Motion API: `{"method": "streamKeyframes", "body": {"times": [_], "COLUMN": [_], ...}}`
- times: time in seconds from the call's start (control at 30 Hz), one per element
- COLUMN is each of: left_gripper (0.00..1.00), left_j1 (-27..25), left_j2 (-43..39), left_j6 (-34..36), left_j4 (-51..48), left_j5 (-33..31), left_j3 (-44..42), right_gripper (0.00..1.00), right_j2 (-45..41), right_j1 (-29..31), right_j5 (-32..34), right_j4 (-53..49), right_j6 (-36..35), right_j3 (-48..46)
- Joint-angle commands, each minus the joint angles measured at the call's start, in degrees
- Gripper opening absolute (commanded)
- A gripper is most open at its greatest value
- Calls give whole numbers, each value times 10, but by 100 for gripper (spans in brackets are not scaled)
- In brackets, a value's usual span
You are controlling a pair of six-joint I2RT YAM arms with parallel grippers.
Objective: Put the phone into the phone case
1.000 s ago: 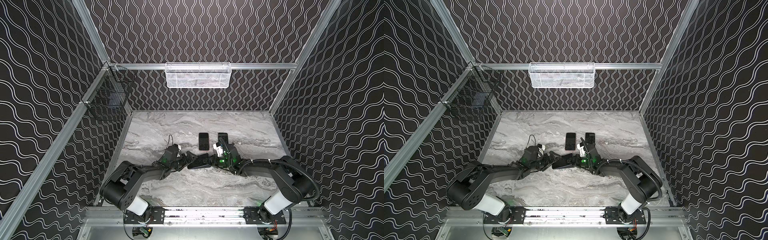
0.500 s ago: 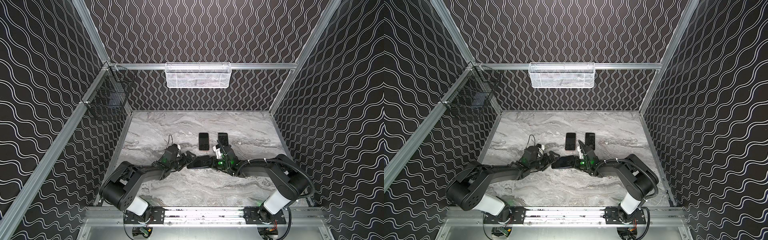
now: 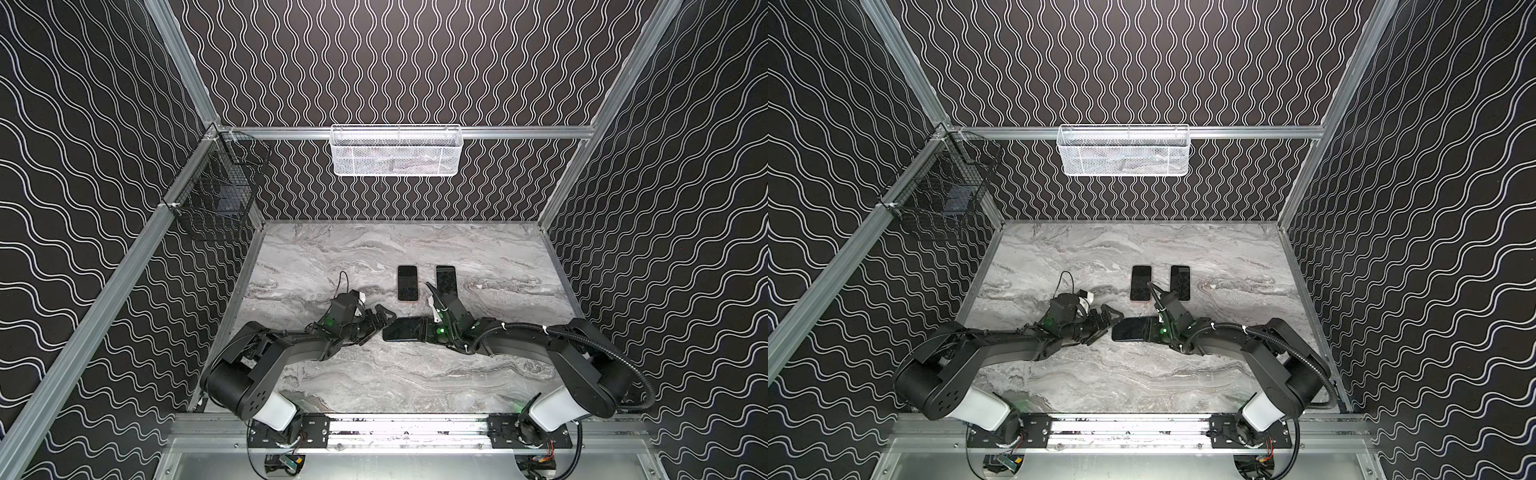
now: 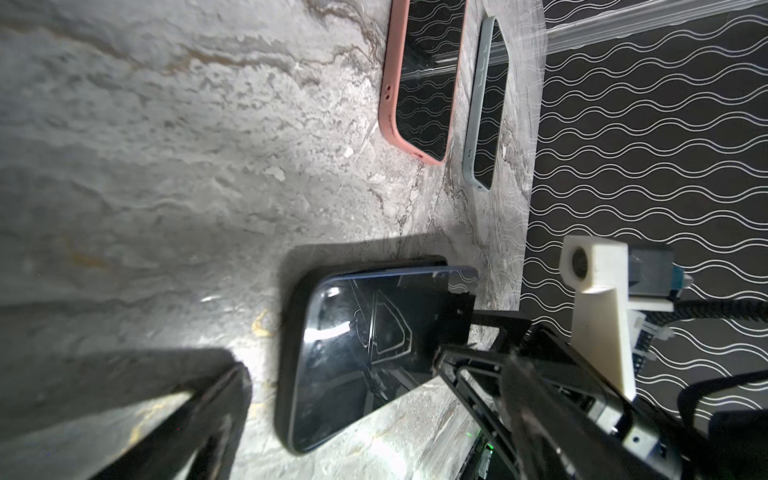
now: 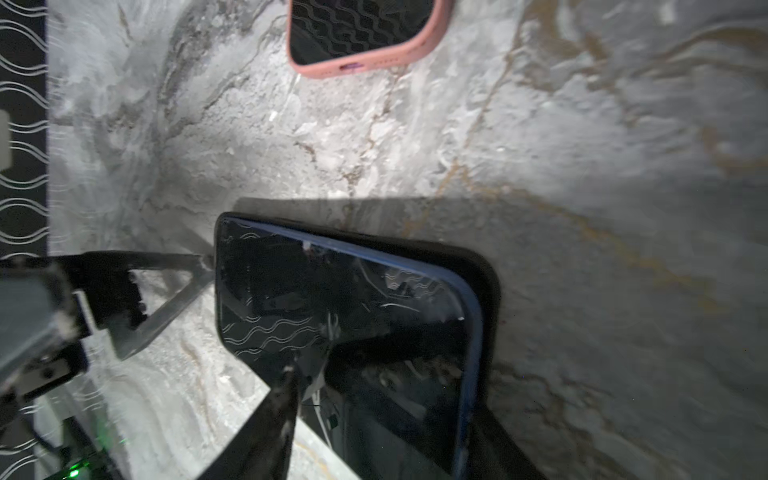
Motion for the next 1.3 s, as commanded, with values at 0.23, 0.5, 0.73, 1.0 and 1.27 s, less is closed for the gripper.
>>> {"method": "streamKeyframes", "body": {"times": [0.23,0.5,0.73,1.0,1.27], "left_gripper": [98,96,84,78,77], "left_j1": [-1,-8,-17,-20,-25], "left_j2": [3,-4,-9,5,24], "left_j6": [-10,25,64,62,61], "left_j4": [2,-56,-150,-153,-157], "left_j5": [7,3,-26,-26,-28], "left_j3": [-5,15,42,49,60], "right_gripper": [65,66,59,43,23], "right_j2": [-48,-79,-51,-12,14], "right_j1": [12,16,9,6,6], "right_j5": [97,135,127,104,108], "right_j4": [-103,-124,-112,-84,-88], "right_j6": [-19,-22,-27,-31,-33], "right_j3": [18,21,29,34,36]}}
